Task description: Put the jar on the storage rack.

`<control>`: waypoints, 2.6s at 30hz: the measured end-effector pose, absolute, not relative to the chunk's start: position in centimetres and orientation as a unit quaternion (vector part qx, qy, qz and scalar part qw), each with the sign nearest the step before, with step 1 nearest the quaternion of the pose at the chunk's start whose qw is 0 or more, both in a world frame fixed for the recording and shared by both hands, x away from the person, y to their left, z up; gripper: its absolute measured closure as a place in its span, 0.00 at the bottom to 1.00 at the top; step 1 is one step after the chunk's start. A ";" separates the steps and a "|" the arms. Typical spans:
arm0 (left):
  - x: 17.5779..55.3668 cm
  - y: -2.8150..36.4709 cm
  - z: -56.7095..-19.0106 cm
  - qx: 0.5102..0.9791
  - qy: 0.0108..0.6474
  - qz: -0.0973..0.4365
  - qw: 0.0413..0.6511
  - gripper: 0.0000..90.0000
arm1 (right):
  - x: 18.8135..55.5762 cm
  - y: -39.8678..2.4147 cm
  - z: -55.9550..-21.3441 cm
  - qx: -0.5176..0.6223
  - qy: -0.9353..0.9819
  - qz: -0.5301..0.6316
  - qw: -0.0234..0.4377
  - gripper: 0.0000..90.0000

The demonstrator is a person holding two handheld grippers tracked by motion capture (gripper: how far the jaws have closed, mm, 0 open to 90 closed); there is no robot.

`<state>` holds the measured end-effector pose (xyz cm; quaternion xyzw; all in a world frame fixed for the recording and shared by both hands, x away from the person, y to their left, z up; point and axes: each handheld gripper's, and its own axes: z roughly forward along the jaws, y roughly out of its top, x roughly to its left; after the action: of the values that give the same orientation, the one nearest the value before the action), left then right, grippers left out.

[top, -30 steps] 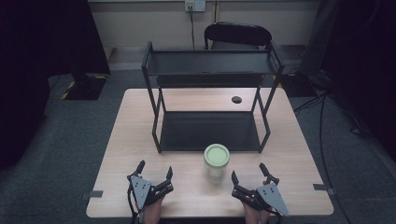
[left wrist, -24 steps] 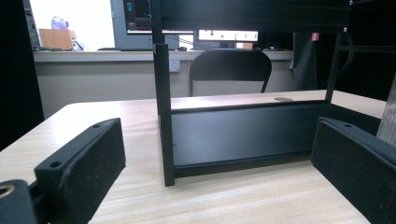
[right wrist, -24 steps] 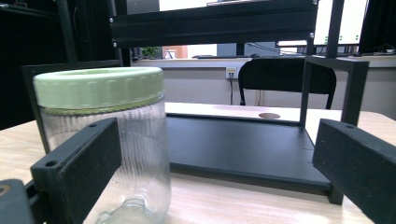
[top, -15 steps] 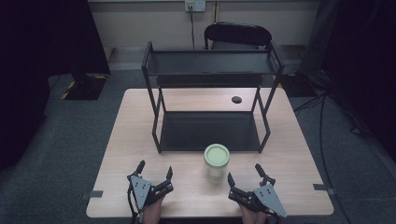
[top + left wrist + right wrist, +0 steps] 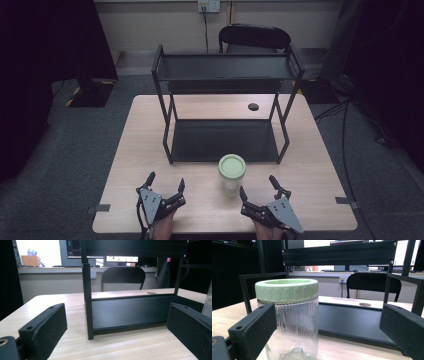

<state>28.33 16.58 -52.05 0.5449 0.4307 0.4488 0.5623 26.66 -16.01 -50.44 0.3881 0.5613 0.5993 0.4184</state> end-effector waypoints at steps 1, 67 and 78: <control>28.3 16.6 -52.0 0.545 0.431 0.449 0.562 0.03 | 26.6 -16.0 -50.4 0.388 0.561 0.600 0.418 0.00; 28.3 16.6 -52.0 0.545 0.430 0.448 0.563 0.03 | 28.6 -12.3 -44.8 0.343 0.577 0.621 0.404 0.00; 28.3 16.6 -52.0 0.545 0.430 0.448 0.563 0.03 | 29.1 -11.7 -45.2 0.337 0.583 0.619 0.405 0.00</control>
<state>28.33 16.58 -52.05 0.5453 0.4300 0.4482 0.5629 29.06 -11.68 -45.22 0.3365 0.5829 0.6186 0.4053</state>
